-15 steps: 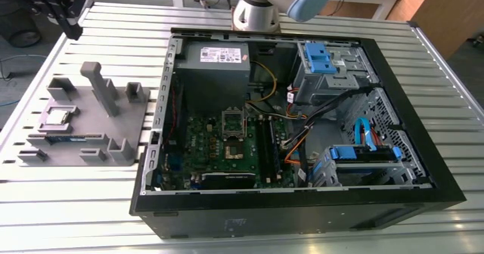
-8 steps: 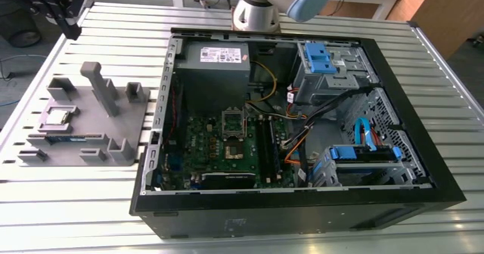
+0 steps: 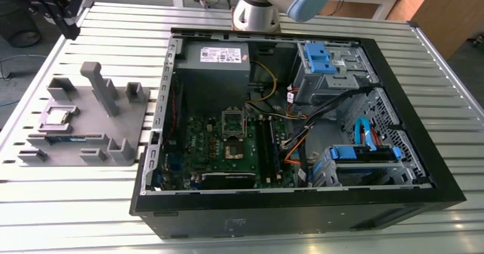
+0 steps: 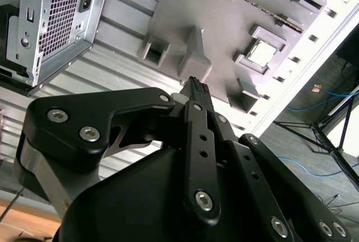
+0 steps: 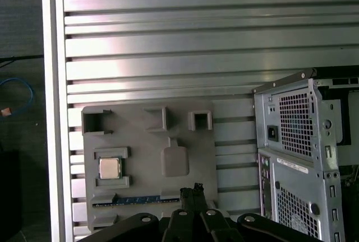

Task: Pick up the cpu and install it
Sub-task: 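Reach for the cpu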

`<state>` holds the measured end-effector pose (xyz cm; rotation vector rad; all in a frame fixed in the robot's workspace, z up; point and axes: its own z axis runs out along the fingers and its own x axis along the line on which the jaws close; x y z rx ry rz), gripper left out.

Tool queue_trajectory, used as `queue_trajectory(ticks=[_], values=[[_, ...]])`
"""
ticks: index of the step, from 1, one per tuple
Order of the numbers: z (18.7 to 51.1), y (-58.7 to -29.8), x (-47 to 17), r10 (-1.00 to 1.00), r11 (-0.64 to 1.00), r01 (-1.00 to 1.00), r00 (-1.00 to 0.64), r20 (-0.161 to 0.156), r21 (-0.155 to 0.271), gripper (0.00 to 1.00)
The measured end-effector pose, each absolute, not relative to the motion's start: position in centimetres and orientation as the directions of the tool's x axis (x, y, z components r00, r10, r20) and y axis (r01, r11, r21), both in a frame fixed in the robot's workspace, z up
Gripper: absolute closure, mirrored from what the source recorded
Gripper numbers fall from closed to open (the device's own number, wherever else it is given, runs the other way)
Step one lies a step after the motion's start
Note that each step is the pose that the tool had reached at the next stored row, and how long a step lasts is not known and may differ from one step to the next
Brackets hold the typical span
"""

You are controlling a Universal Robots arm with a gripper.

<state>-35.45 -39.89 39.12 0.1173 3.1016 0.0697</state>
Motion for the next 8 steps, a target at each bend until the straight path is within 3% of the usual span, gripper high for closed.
queue_trajectory(ticks=[8], values=[[39.12,-39.89,-35.81,0.076,0.996,0.075,-0.996,-0.036,0.047,0.89]])
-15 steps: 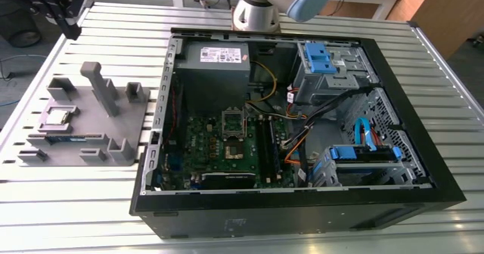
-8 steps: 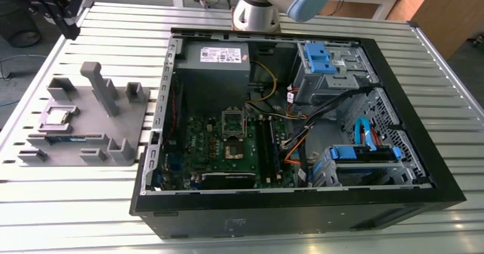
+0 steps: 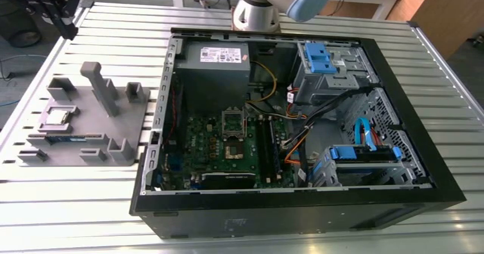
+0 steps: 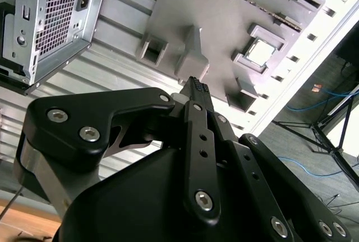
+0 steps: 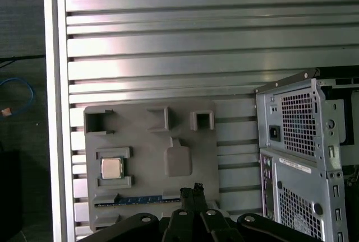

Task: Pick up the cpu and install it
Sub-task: 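Reach for the cpu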

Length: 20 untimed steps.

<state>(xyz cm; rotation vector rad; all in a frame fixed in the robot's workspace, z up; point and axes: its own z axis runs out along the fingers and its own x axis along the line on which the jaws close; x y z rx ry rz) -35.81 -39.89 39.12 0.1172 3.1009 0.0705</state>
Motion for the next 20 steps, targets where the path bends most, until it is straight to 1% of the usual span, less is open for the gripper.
queue_trajectory(ticks=[20], values=[[39.1,-39.9,-37.1,0.076,0.996,0.074,-0.996,-0.04,0.052,0.89]])
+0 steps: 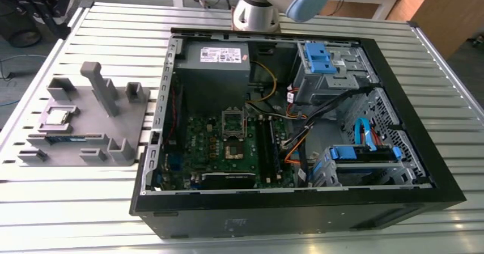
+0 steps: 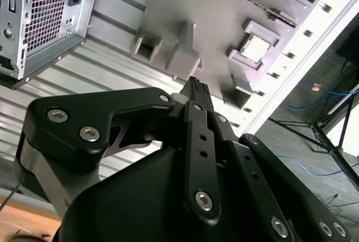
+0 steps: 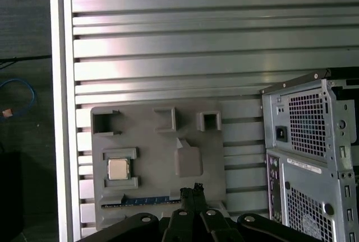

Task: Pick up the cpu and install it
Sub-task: 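Reach for the cpu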

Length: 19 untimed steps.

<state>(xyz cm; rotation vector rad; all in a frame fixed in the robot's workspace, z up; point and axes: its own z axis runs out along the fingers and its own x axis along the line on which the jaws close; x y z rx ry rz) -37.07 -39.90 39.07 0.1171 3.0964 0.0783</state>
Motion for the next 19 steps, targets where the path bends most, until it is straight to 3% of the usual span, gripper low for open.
queue_trajectory(ticks=[19], values=[[38.8,-39.9,-39.3,0.077,0.996,0.074,-0.996,-0.047,0.057,0.89]])
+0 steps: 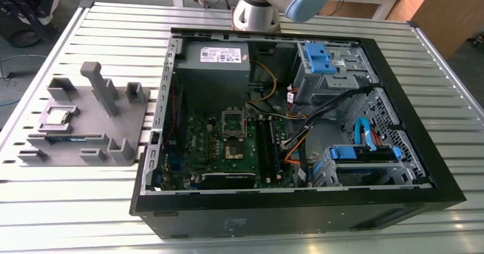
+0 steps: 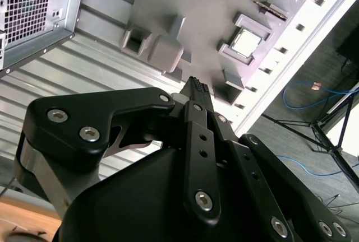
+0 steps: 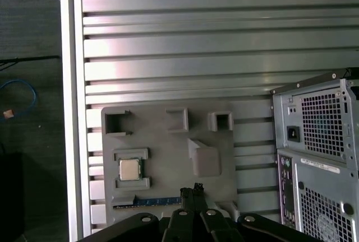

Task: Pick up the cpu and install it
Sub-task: 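Reach for the cpu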

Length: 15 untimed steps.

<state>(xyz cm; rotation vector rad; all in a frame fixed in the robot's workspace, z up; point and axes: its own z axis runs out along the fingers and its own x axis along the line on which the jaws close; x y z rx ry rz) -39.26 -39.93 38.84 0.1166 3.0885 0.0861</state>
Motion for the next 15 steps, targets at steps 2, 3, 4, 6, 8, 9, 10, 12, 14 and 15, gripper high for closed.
queue_trajectory(ticks=[2,3,4,6,8,9,10,12,14,15], values=[[38.8,-39.9,-39.5,0.077,0.996,0.074,-0.996,-0.048,0.058,0.89],[38.8,-39.9,-39.6,0.077,0.996,0.074,-0.996,-0.048,0.058,0.89],[38.7,-39.9,-39.7,0.077,0.996,0.074,-0.996,-0.048,0.058,0.89],[38.7,-40.0,-40.0,0.077,0.996,0.074,-0.996,-0.049,0.058,0.89],[38.6,-40.0,-40.3,0.077,0.996,0.074,-0.996,-0.05,0.058,0.89],[38.5,-40.0,-40.3,0.077,0.996,0.074,-0.996,-0.05,0.058,0.89],[38.4,-40.0,-40.5,0.077,0.996,0.074,-0.996,-0.05,0.058,0.89],[38.2,-40.1,-40.7,0.077,0.996,0.074,-0.996,-0.05,0.058,0.89],[38.0,-40.2,-40.9,0.077,0.996,0.074,-0.996,-0.05,0.058,0.89],[37.9,-40.3,-41.0,0.077,0.996,0.074,-0.996,-0.05,0.058,0.89]])
